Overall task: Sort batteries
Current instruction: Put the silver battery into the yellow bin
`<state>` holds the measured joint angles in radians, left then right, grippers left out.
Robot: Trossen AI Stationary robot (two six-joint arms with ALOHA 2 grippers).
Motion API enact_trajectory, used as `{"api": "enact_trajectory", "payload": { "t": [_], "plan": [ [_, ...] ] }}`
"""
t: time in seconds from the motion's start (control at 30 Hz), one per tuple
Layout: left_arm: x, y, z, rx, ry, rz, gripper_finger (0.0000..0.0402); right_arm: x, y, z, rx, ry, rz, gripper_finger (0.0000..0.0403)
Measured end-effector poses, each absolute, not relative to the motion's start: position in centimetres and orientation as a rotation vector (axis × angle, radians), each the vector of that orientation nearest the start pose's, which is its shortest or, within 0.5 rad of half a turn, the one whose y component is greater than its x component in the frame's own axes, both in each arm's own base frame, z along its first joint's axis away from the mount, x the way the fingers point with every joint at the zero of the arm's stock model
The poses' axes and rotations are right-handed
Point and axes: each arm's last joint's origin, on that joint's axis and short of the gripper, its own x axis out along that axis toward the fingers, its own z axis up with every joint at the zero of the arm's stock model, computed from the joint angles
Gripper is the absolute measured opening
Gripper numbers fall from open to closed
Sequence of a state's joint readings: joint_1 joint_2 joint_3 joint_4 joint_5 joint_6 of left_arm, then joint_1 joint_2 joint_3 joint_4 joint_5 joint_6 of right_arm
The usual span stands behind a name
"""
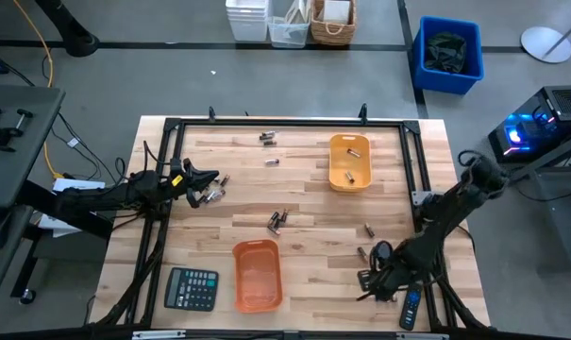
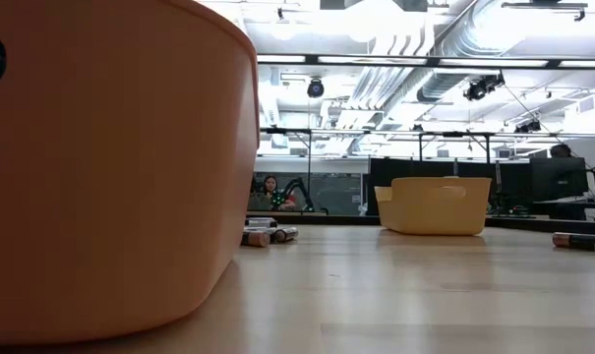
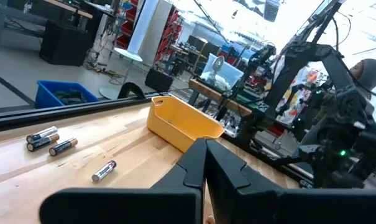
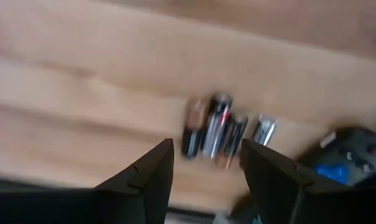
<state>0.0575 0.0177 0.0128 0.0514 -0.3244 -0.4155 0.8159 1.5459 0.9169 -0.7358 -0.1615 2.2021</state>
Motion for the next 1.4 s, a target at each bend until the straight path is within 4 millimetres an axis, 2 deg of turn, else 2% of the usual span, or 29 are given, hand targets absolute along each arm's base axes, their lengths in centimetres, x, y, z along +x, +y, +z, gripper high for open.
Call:
{"api": "enact_trajectory", "payload": {
  "t": [0.23, 0.6, 1.1, 1.4],
  "plan": [
    [9.6, 1.5, 17.1, -0.417, -0.125, 0.367, 0.0001, 18.9, 20.1, 15.4, 1.245, 1.452, -0.968, 0.0181],
    [9.6, 1.5, 17.1, -0.416, -0.125, 0.367, 0.0001, 19.0, 19.8, 15.4, 1.274, 1.417, -1.044, 0.0147],
    [9.6, 1.5, 17.1, -0.416, -0.125, 0.367, 0.0001, 18.7, 19.4, 15.3, 1.249, 1.444, -1.106, 0.0145],
    [9.6, 1.5, 17.1, -0.416, -0.125, 0.367, 0.0001, 18.8, 18.7, 14.5, 1.276, 1.429, -1.121, 0.0145]
  ]
}}
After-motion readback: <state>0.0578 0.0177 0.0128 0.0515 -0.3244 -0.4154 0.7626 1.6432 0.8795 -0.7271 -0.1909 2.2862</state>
